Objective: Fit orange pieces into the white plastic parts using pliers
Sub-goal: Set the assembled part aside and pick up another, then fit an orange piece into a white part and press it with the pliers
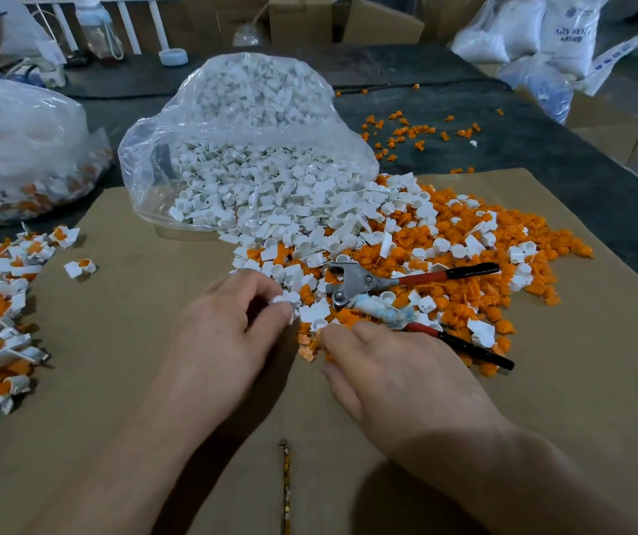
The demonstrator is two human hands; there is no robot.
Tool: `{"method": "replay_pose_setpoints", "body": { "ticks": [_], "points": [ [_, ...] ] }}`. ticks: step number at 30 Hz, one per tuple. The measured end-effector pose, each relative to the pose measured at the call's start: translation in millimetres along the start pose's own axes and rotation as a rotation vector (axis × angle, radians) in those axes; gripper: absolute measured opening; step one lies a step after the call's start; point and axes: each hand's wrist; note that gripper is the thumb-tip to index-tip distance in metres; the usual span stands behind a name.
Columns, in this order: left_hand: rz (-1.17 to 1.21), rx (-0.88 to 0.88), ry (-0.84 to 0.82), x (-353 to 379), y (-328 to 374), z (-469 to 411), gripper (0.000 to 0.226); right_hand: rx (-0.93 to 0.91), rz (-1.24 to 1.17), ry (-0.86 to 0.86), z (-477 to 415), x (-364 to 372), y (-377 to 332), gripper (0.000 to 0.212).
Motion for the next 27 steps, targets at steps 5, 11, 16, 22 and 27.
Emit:
{"method": "replay_pose_setpoints", "body": {
  "ticks": [5,11,16,22,27],
  "points": [
    [0.262,-0.010,-0.001,4.1,4.6,5.8,0.006,0.142,-0.210,0.150,5.1,-11.7,5.9,0.016],
    [0.588,-0.065,-0.166,14.5,10.3,9.0,0.014,0.256,-0.608,0.351,9.0,-6.5,16.7,0.010],
    [0.934,-0.082,-0.273,10.2,15.0,12.1,0.014,0.272,-1.105,0.424,11.5,-4.9,21.4,0.011],
    [1.123,-0.110,-0.453,5.4,18.1,13.8,0.041,0.170,-1.659,0.402,7.9,-16.7,24.5,0.014],
    [1.200,-0.140,-0.404,5.3,24.4,14.1,0.036,0.202,-1.880,0.358,6.4,-20.2,27.1,0.023]
  ]
}}
Point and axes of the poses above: each hand's wrist, its own z-axis away from the middle knuckle, its own x-axis out of the palm, y = z × x, and after that the axes turned 9 degrees about -x, right-handed
